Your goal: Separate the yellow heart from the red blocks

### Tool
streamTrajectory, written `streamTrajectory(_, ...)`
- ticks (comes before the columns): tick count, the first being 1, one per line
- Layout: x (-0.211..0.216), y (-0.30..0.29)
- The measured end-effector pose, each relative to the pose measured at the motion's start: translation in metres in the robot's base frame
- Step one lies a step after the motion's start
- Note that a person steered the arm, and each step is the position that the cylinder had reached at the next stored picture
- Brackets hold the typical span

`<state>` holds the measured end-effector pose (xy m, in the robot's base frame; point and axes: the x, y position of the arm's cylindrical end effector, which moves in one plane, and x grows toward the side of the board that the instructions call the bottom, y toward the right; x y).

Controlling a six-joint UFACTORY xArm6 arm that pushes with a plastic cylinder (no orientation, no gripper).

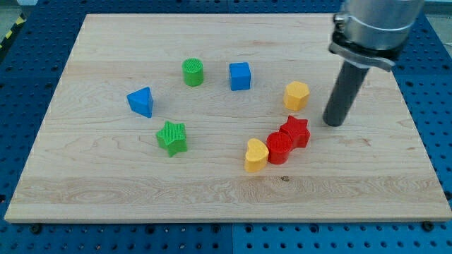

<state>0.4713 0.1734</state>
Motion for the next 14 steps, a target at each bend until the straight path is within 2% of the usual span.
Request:
streamTrajectory(1,0.000,-0.020)
streamTrajectory(3,0.000,-0.106)
streamTrajectory(4,0.028,-0.115)
streamTrajectory(5,0.080,-0.119)
streamTrajectory(8,0.111,-0.175)
streamTrajectory(9,0.118,-0.164)
streamTrajectory(11,0.117,-0.085)
streamTrajectory(12,0.111,-0.066)
streamTrajectory(14,0.090,-0.115)
